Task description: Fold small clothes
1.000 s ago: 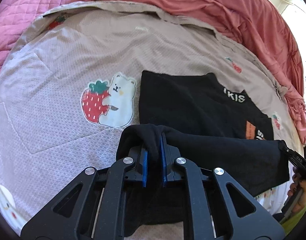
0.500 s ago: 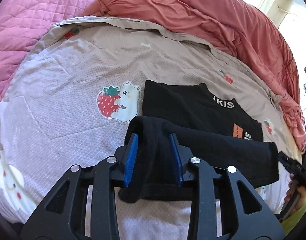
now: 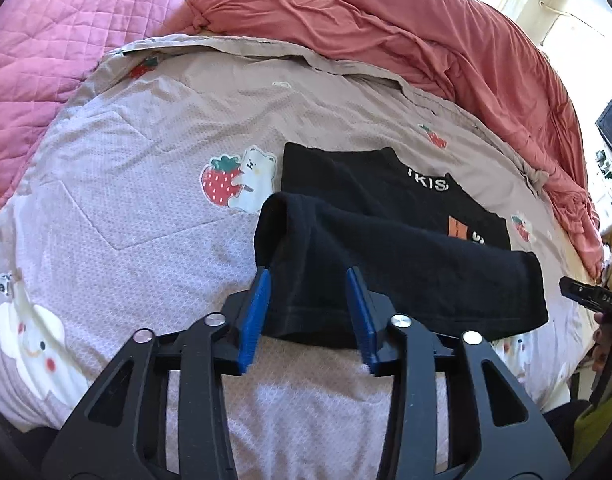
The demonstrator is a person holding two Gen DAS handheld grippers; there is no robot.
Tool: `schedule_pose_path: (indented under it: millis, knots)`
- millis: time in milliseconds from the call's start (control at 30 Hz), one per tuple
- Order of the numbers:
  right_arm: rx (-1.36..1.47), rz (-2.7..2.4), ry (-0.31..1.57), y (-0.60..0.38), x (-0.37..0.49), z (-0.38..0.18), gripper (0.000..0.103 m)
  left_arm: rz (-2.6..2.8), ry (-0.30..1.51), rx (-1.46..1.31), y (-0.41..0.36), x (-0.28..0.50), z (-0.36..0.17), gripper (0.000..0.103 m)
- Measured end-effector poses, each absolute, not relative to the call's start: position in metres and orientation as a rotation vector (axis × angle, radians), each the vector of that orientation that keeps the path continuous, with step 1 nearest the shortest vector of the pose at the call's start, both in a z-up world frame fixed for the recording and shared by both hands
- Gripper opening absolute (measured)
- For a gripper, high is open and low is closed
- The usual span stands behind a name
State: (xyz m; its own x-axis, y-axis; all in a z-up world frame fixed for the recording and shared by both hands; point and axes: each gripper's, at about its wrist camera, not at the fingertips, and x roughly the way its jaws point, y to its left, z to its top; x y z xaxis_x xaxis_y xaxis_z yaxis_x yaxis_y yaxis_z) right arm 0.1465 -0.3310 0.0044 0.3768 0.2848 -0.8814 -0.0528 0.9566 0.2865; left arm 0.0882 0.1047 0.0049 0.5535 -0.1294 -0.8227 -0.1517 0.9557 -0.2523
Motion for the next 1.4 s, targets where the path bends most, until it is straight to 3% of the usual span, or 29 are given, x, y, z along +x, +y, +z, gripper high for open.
schedule_pose_path:
  millis: [167, 267, 533, 600, 633, 667, 700, 800, 1067, 1400]
  knots:
    - [0.336, 0.245, 1.230, -0.332, 0.137, -0.028, 0.070, 0.059, 1.034, -0.324, 0.112, 0.087, -0.012, 0.040]
    - [0.378, 0.274, 1.286, -0.331, 0.129, -0.042, 0.070, 0.054, 1.049, -0.365, 0.116, 0.087, -0.021, 0.057]
    - [0.480, 0.375, 1.326, -0.333, 0.132, -0.072, 0.061, 0.064, 1.119, -0.399, 0.114, 0.096, -0.043, 0.056]
    - [0.462, 0.402, 1.325, -0.328, 0.134, -0.070, 0.054, 0.058, 1.134, -0.374, 0.107, 0.099, -0.046, 0.053]
    - [0.455, 0.408, 1.321, -0.327, 0.135, -0.070, 0.044, 0.053, 1.139, -0.368, 0.105, 0.100, -0.048, 0.051]
    - [0.439, 0.423, 1.319, -0.325, 0.136, -0.069, 0.036, 0.050, 1.145, -0.367, 0.103, 0.100, -0.049, 0.041]
    - [0.424, 0.431, 1.317, -0.323, 0.136, -0.068, 0.020, 0.048, 1.151, -0.364, 0.101, 0.101, -0.051, 0.028]
    - [0.372, 0.475, 1.271, -0.317, 0.136, -0.058, 0.008, 0.036, 1.168, -0.350, 0.099, 0.101, -0.049, 0.007]
    - [0.558, 0.602, 1.033, -0.333, 0.154, -0.019, 0.008, -0.054, 1.054, -0.558, 0.124, 0.109, -0.012, 0.005]
    - [0.604, 0.513, 0.942, -0.346, 0.210, -0.022, 0.008, -0.034, 0.993, -0.669, 0.130, 0.177, -0.016, 0.005]
